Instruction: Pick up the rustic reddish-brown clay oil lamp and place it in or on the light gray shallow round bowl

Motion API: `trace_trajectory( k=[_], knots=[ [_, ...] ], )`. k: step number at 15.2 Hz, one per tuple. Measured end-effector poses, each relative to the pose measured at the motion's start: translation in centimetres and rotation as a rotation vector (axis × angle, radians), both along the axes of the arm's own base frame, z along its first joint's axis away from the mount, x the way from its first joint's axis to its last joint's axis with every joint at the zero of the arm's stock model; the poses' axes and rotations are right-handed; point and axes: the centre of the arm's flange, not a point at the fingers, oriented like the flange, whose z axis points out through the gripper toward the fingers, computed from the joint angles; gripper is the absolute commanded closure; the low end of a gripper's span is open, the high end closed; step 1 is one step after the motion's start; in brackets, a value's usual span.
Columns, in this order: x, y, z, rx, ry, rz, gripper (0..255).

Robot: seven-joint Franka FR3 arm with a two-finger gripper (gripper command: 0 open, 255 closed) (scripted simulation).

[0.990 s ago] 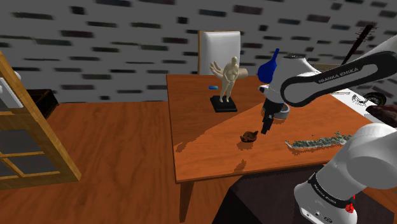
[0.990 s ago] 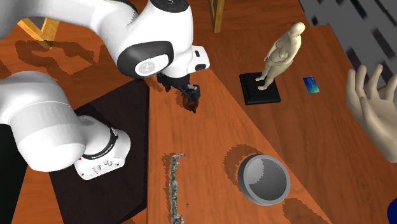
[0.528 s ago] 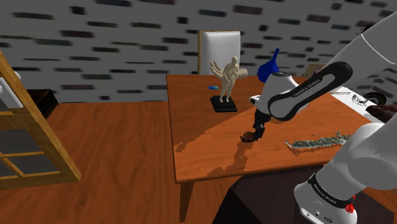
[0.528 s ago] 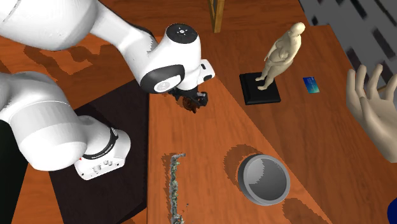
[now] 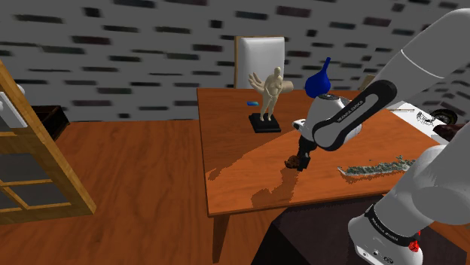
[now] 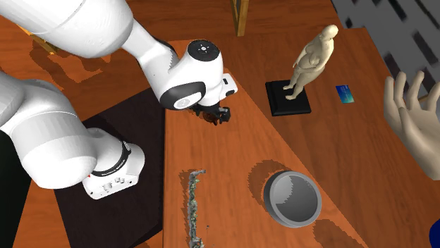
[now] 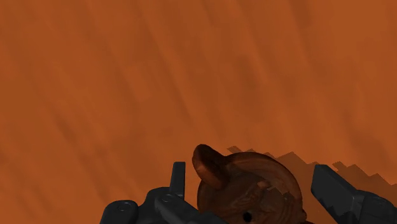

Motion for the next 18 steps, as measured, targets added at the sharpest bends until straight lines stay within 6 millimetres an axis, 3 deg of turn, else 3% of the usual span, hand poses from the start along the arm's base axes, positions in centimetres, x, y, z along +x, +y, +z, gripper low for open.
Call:
trace_trajectory(
  k=[4, 5, 15, 18],
  knots=[
    [0.0, 0.0, -0.1, 0.0, 0.0, 0.0, 0],
    [0.0, 0.0, -0.1, 0.0, 0.0, 0.0, 255],
    [0.0, 0.0, -0.1, 0.0, 0.0, 0.0, 255],
    [0.0, 0.1, 1.0, 0.0, -0.001, 0.0, 255]
  ],
)
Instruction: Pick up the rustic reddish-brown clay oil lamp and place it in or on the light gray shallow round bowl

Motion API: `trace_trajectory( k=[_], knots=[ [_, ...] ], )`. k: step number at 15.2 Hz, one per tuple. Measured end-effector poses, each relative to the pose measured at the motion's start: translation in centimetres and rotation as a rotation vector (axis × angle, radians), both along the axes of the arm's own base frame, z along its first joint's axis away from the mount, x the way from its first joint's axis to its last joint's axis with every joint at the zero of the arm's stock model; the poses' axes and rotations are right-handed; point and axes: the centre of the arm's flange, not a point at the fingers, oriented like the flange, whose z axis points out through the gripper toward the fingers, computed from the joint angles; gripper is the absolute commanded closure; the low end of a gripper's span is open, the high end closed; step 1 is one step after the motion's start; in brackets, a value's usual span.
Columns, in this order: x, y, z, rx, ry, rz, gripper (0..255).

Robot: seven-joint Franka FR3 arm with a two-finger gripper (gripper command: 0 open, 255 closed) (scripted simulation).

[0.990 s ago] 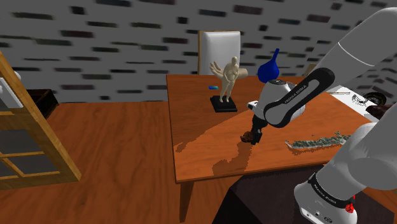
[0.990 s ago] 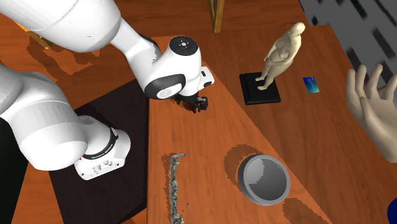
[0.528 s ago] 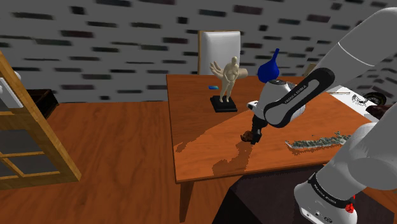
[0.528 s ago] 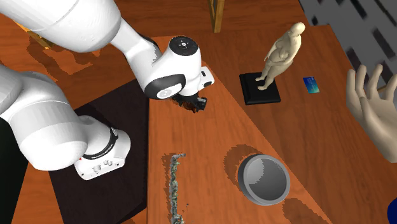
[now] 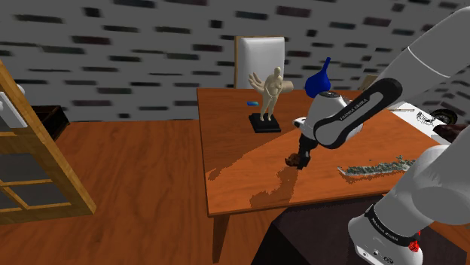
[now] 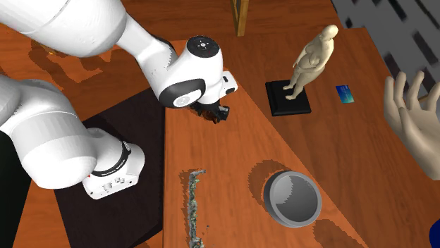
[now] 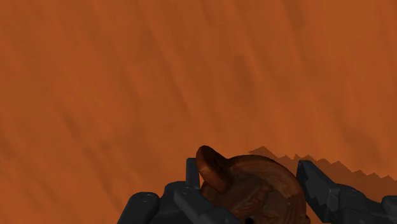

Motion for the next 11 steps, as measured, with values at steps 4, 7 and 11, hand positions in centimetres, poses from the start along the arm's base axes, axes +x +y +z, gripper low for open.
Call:
trace_trajectory(
  k=[4, 7, 11],
  knots=[
    [-0.1, -0.1, 2.1, 0.0, 0.0, 0.0, 255],
    [-0.1, -0.1, 3.7, 0.0, 0.0, 0.0, 255],
    [-0.1, -0.1, 5.7, 0.0, 0.0, 0.0, 255]
  ],
)
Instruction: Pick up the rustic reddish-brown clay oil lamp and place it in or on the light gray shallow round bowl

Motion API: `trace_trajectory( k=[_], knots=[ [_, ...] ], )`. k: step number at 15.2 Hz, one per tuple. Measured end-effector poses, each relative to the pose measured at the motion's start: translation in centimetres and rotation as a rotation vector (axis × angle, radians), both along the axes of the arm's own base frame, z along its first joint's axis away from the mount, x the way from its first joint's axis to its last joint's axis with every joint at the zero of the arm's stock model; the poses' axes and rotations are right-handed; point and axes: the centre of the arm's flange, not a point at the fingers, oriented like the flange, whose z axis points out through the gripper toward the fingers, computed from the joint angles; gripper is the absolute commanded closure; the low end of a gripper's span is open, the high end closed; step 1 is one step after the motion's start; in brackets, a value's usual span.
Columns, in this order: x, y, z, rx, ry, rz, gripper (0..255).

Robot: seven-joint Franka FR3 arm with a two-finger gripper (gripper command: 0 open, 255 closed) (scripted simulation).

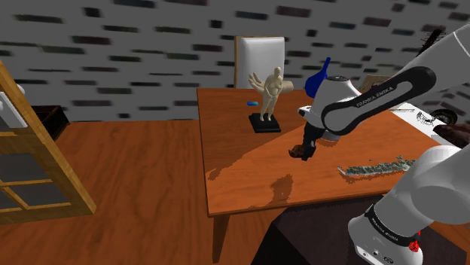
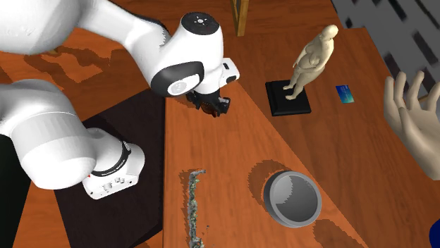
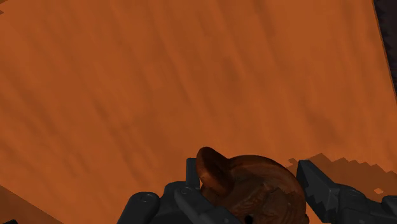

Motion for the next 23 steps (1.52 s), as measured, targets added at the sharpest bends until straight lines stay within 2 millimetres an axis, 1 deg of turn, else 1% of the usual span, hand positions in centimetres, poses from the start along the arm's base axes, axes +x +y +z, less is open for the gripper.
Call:
trace_trajectory(
  k=[9, 10, 12, 13, 16, 17, 21, 23],
  knots=[
    [0.0, 0.0, 4.8, 0.0, 0.0, 0.0, 255],
    [0.1, -0.6, 5.0, 0.0, 0.0, 0.0, 255],
    [0.2, -2.7, 5.1, 0.001, 0.0, -0.001, 255],
    [0.7, -4.1, 5.0, 0.001, 0.0, -0.002, 255],
    [1.1, -7.8, 5.1, 0.001, 0.0, -0.002, 255],
    [1.5, -9.0, 5.0, 0.001, 0.0, -0.001, 255],
    [2.3, -14.4, 4.9, 0.001, 0.0, -0.002, 255],
    [2.2, -17.2, 4.9, 0.001, 0.001, -0.002, 255]
  ],
)
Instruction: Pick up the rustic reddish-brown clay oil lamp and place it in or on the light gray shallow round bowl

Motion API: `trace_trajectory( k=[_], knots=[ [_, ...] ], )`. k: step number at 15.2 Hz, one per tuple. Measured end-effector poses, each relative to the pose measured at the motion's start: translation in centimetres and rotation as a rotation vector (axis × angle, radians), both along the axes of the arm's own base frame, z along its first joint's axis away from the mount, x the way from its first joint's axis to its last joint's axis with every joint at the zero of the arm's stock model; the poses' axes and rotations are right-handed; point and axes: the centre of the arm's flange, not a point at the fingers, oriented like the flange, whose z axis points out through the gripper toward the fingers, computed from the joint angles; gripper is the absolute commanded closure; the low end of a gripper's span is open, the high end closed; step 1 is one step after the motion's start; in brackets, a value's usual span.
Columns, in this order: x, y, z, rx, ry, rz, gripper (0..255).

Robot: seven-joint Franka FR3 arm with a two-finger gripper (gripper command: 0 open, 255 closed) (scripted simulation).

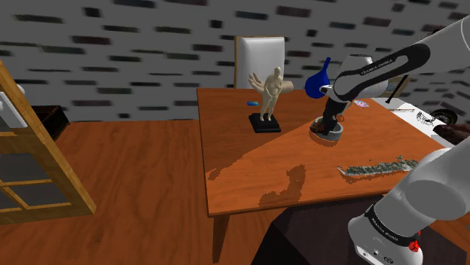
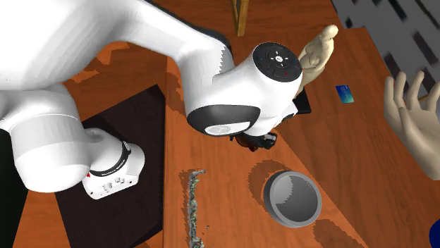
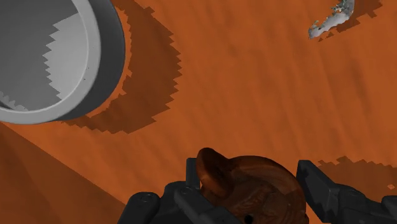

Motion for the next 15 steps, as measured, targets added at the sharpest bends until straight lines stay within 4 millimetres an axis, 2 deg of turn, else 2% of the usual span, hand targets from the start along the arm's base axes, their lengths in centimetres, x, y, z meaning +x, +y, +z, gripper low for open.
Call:
trace_trajectory(
  k=[11, 15],
  knots=[
    [2.5, -14.2, -0.4, -0.001, 0.001, 0.001, 255],
    [3.3, -19.4, 0.0, -0.002, 0.001, 0.0, 255]
  ],
)
